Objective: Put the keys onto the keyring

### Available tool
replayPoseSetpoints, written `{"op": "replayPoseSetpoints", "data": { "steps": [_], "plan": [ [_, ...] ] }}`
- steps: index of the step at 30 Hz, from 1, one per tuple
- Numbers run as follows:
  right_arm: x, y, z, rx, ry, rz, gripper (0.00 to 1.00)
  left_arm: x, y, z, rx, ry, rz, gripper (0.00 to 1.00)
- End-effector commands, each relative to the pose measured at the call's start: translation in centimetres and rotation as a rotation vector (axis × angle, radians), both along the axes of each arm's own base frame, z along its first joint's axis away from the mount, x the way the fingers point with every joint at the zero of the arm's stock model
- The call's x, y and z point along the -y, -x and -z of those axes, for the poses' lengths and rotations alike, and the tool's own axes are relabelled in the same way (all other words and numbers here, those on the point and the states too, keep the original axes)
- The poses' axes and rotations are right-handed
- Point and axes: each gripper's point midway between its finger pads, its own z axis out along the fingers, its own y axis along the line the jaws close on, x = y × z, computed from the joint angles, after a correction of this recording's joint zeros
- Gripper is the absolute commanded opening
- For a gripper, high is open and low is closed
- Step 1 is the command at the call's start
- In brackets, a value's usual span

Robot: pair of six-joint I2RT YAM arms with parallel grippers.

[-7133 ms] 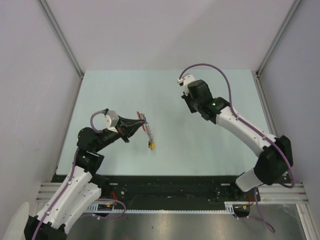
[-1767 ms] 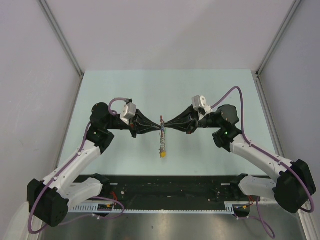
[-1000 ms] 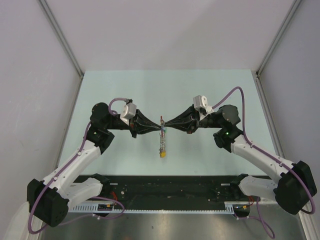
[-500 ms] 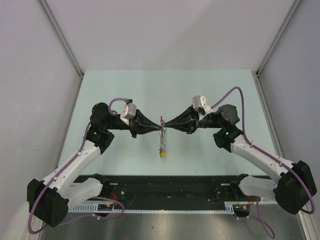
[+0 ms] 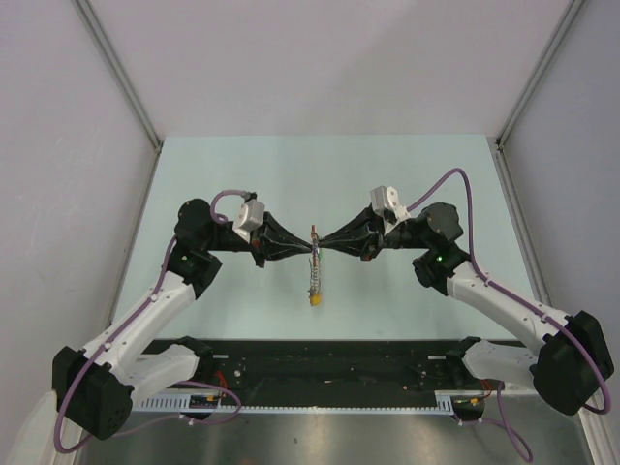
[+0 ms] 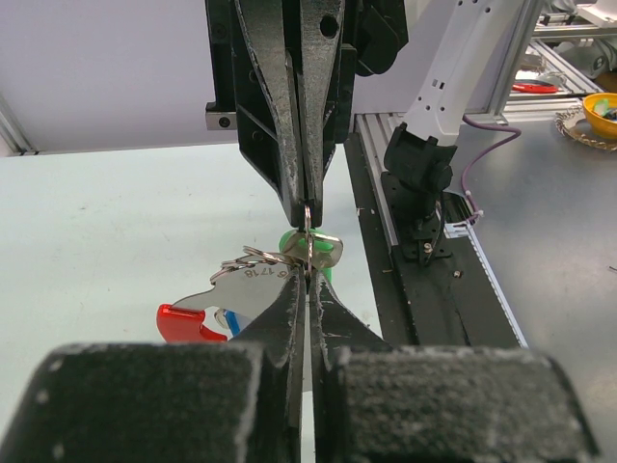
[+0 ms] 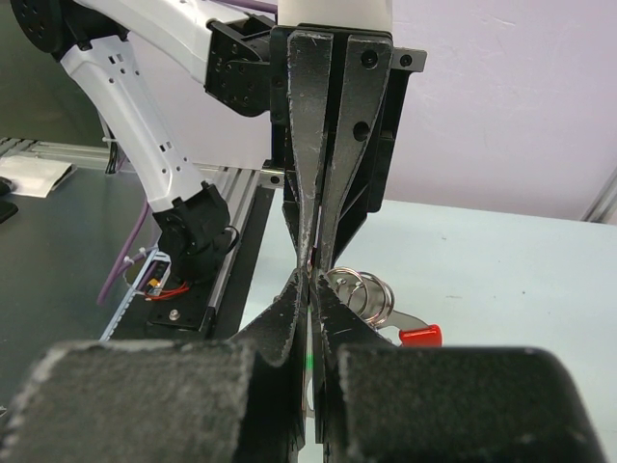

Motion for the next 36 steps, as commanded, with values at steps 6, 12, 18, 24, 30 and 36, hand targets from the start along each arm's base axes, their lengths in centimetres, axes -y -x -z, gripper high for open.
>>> {"op": "replayPoseSetpoints", "data": {
  "steps": [6, 12, 18, 24, 30, 36],
  "plan": [
    [0.3, 0.6, -2.6, 0.088, -0.042, 0.014, 0.00, 0.0, 0.7, -0.1, 0.105, 0.012, 0.044, 0.00],
    [0.5, 0.0, -1.6, 0.119, 0.004, 0.070, 0.00, -0.2, 0.7, 0.8, 0.209, 0.026, 0.041, 0.00],
    [0.8, -0.3, -0.5, 0.160, 0.043, 0.085, 0.00, -0.9, -0.2, 1.2, 0.256, 0.026, 0.007, 0.00],
    [0.6, -0.7, 0.7, 0.163, 0.075, 0.069, 0.00, -1.1, -1.2, 1.5, 0.222, 0.017, 0.003, 0.00],
    [0.4, -0.9, 0.7, 0.181, 0.066, 0.065, 0.00, -0.9, -1.5, 1.8, 0.191, 0.014, 0.005, 0.00],
    [0.2, -1.2, 0.5, 0.187, 0.053, 0.067, 0.00, -0.8, -1.8, 1.9, 0.164, 0.014, 0.002, 0.01]
  ]
}}
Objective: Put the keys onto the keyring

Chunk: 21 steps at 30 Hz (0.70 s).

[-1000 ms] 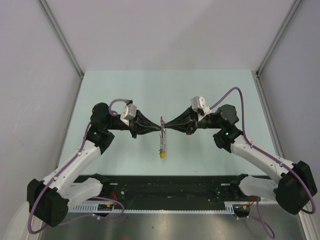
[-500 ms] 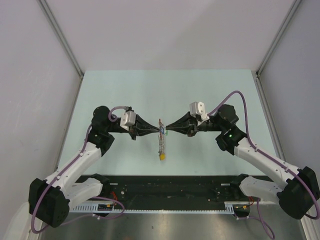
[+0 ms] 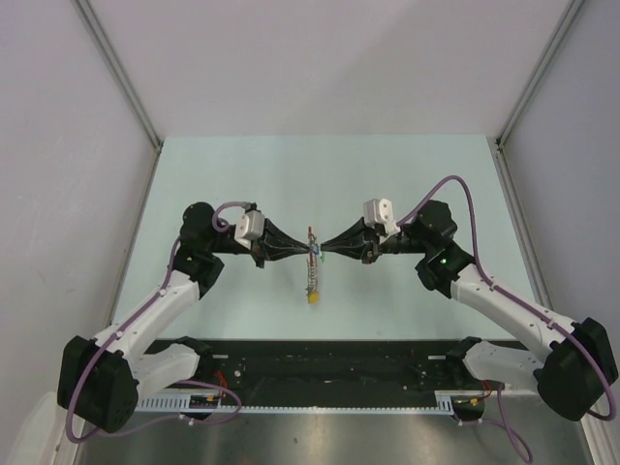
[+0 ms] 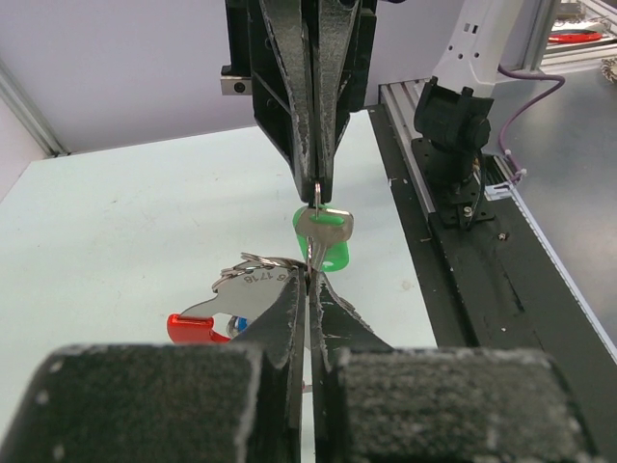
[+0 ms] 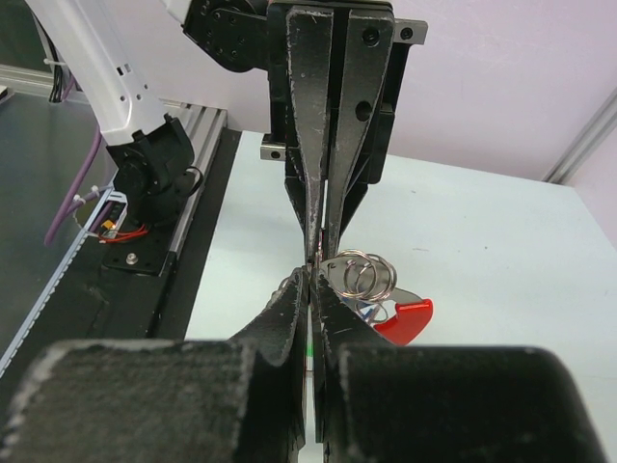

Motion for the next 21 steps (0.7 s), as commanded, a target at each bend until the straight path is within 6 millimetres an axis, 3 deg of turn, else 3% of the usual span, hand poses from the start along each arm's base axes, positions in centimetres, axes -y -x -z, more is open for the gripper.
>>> {"op": "replayPoseSetpoints", "data": {
  "steps": [1, 21],
  "plan": [
    [-0.24, -0.26, -2.55, 0.086, -0.056, -0.008, 0.00, 0.03, 0.03, -1.59, 0.051, 0.030, 0.015, 0.00],
    [-0.64, -0.48, -3.07, 0.091, -0.083, -0.005, 0.00, 0.04, 0.08, -1.70, 0.028, 0.031, 0.015, 0.00]
  ]
}}
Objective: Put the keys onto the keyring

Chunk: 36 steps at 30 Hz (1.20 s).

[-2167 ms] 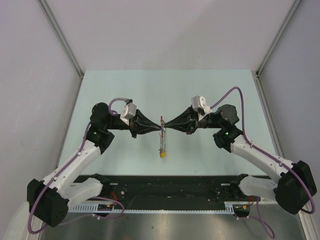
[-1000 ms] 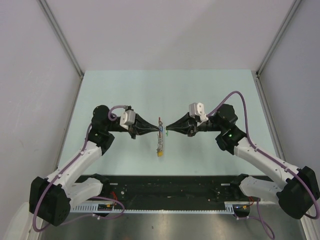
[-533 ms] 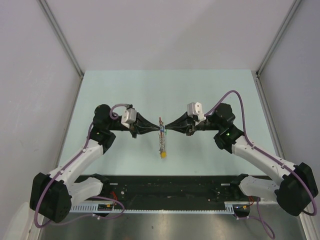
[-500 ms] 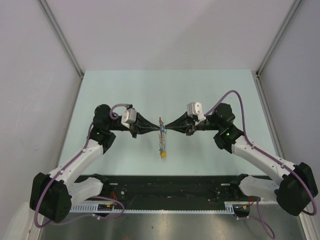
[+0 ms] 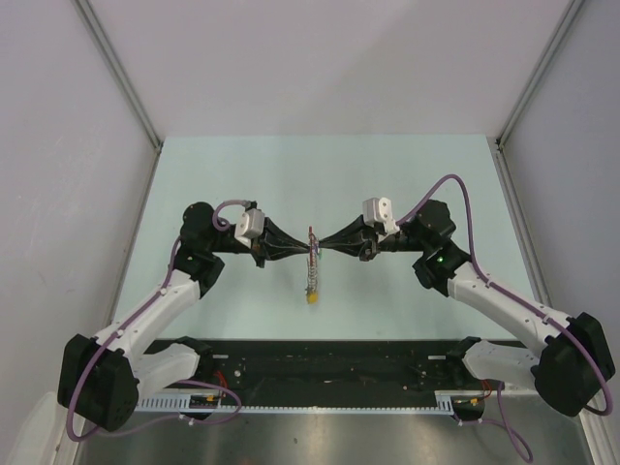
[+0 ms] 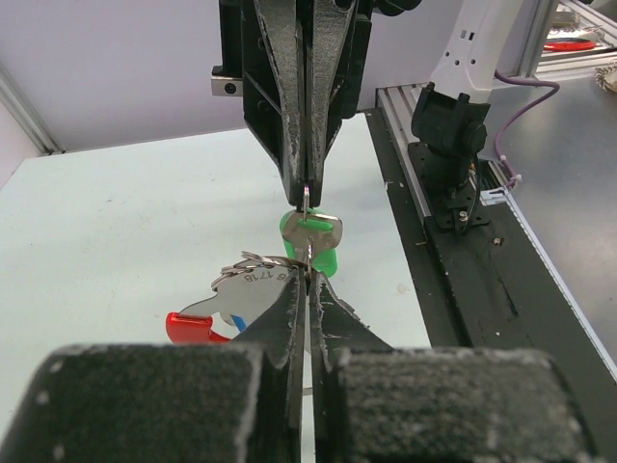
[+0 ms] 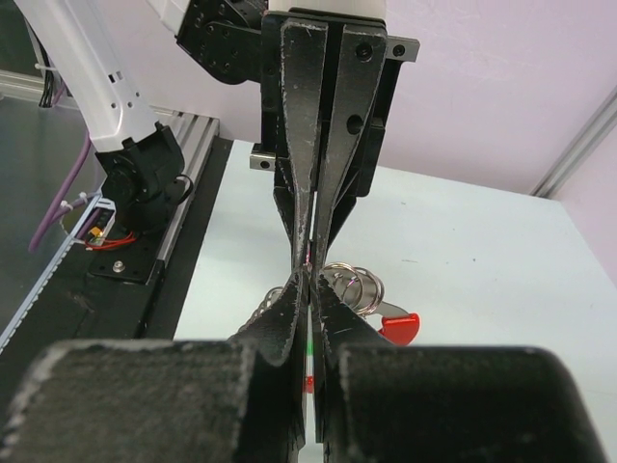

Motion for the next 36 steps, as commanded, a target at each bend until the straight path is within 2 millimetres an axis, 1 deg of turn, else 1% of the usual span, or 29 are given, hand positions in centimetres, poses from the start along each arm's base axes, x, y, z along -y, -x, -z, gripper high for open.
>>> {"op": "replayPoseSetpoints", "data": {
  "steps": [1, 10, 26, 36],
  "plan": [
    [-0.23, 0.11, -2.79, 0.064, -0.059, -0.006, 0.00, -0.04, 0.09, -1.58, 0.054, 0.027, 0.011, 0.01],
    [-0.74, -0.02, -2.65, 0.049, -0.065, -0.001, 0.00, -0.07, 0.13, -1.63, 0.058, 0.029, 0.008, 0.01],
    [-0.85, -0.05, -2.56, 0.042, -0.063, 0.010, 0.00, -0.09, 0.08, -1.77, 0.059, 0.032, 0.001, 0.00],
    [-0.50, 0.26, -3.34, 0.058, -0.076, 0.019, 0.00, -0.09, -0.11, -1.79, 0.053, 0.033, -0.012, 0.00]
  ]
}}
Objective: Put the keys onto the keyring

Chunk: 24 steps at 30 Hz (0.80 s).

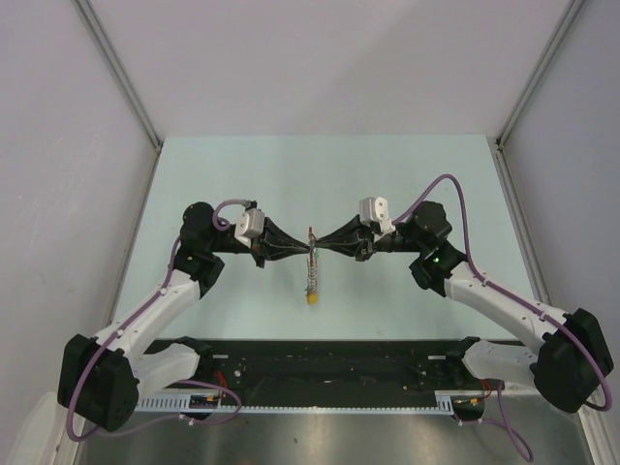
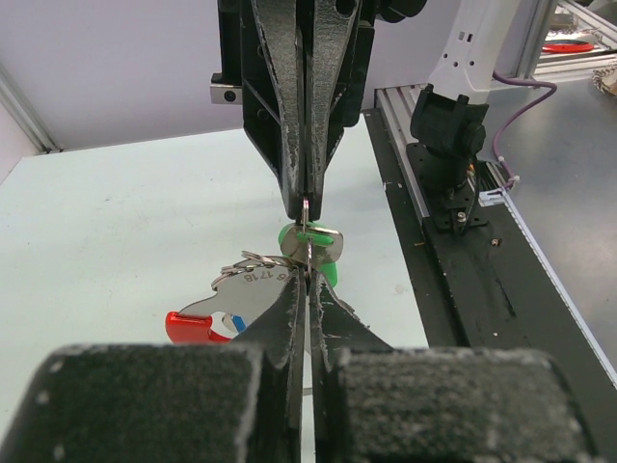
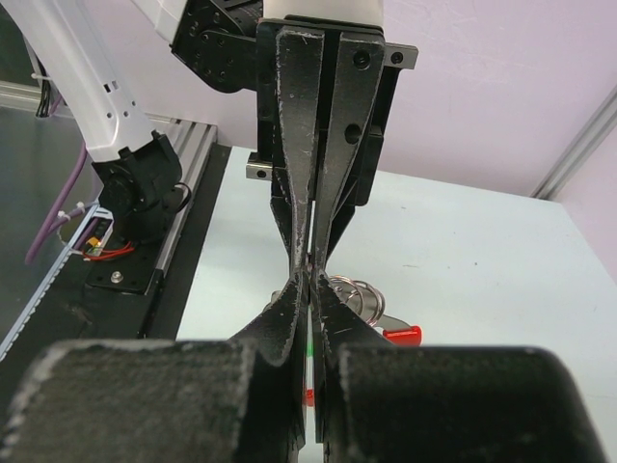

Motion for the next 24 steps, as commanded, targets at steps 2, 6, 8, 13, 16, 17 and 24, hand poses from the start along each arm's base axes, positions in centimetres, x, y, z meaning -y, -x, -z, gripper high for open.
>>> {"op": "replayPoseSetpoints", "data": {
  "steps": [2, 6, 8, 13, 16, 17, 24],
  "plan": [
    [0.24, 0.23, -3.14, 0.068, -0.059, 0.015, 0.00, -0.10, -0.10, -1.83, 0.061, 0.034, -0.012, 0.00],
    [0.28, 0.11, -2.99, 0.064, -0.053, 0.023, 0.00, -0.09, -0.10, -1.82, 0.059, 0.033, -0.011, 0.01],
    [0.25, 0.18, -3.02, 0.066, -0.054, 0.024, 0.00, -0.09, -0.16, -1.81, 0.059, 0.033, -0.014, 0.00],
    [0.41, 0.33, -3.14, 0.070, -0.053, 0.023, 0.00, -0.10, -0.21, -1.85, 0.059, 0.033, -0.018, 0.00],
    [0.40, 0.42, -3.16, 0.072, -0.053, 0.020, 0.00, -0.06, -0.32, -1.77, 0.052, 0.031, -0.020, 0.00],
    [0.47, 0.48, -3.29, 0.074, -0.055, 0.021, 0.00, -0.05, -0.35, -1.71, 0.049, 0.030, -0.020, 0.00],
    [0.43, 0.28, -3.12, 0.072, -0.052, 0.026, 0.00, -0.05, -0.37, -1.73, 0.047, 0.029, -0.021, 0.00]
  ]
}}
